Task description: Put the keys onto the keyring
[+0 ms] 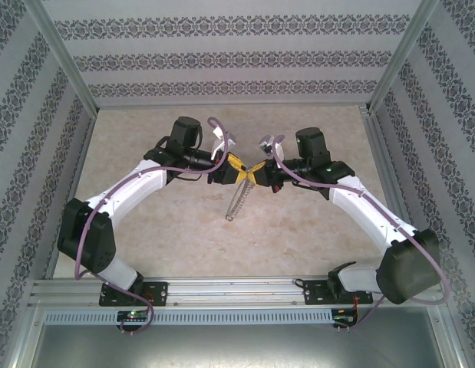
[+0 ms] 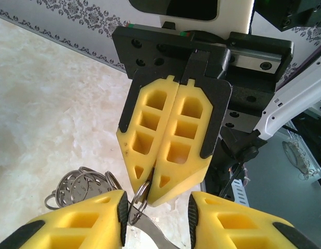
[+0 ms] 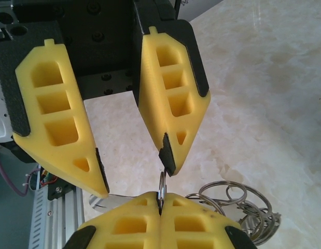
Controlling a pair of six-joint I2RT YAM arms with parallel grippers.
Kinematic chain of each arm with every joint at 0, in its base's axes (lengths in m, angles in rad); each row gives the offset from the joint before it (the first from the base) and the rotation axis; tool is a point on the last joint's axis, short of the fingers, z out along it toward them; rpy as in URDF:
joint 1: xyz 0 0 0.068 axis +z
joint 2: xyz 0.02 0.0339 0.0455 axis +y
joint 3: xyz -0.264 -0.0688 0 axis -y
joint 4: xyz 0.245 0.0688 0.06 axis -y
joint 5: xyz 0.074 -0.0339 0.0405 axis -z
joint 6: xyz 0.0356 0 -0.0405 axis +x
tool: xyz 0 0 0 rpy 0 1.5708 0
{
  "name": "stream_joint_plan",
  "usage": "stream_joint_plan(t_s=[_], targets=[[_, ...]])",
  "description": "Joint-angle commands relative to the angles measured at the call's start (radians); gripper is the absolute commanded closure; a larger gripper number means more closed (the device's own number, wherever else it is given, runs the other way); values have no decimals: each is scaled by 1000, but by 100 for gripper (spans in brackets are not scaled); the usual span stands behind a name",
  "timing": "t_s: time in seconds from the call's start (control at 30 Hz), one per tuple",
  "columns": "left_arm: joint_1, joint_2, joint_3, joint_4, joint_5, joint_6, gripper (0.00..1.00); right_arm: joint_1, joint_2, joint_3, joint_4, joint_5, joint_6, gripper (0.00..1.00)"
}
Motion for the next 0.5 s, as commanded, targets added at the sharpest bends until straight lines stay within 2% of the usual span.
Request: stream_joint_plan(t_s=[0.0,0.23,0.37,0.47], targets=[[-1,15,0,39,46,-3,64,10,8,40,49,-36,6,100],[-5,23,-6,69,54,-16,70,10,14,40,55,-37,7,100],[-8,30,-4,81,67,-23,81,11,14,38,56,-38,7,100],[-10,34,-4,91,78,-29,94,10,13,39,57,-36,8,100]])
